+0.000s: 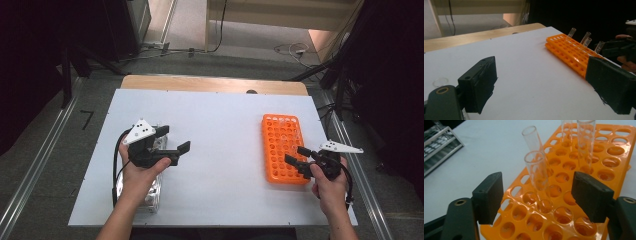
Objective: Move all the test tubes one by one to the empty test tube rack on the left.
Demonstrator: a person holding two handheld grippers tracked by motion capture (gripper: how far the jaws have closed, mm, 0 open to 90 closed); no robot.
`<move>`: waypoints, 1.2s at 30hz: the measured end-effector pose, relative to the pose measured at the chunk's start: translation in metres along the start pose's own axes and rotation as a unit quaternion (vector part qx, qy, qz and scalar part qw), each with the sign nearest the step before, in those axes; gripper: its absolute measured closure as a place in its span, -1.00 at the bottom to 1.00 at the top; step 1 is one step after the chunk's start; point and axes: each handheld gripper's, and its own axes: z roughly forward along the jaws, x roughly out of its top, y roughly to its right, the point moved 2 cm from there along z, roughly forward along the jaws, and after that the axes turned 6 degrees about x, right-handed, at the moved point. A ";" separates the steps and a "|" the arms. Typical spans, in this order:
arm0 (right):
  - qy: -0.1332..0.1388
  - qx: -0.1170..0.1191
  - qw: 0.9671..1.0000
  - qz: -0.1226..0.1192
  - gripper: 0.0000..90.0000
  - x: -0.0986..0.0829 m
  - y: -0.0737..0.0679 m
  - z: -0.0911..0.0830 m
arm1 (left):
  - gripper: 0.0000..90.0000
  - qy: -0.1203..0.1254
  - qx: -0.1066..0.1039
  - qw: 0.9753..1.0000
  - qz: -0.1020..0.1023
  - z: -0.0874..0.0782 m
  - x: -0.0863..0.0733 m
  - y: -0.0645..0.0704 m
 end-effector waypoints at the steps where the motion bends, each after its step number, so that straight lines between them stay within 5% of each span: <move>1: -0.002 -0.002 1.000 0.003 -0.41 0.000 0.001 0.001 | -0.84 -0.001 -0.004 1.000 0.001 0.002 -0.001 0.002; 7: -0.018 -0.015 1.000 -0.007 -0.19 -0.003 0.000 0.007 | -0.99 -0.015 -0.019 1.000 0.009 0.011 -0.007 0.010; 20: -0.032 -0.027 0.999 -0.017 0.29 -0.007 -0.001 0.012 | -1.00 -0.024 -0.032 0.999 0.012 0.019 -0.011 0.021; 36: -0.029 -0.039 0.998 -0.046 0.56 -0.013 -0.003 0.013 | -1.00 -0.035 -0.039 0.999 0.015 0.024 -0.014 0.025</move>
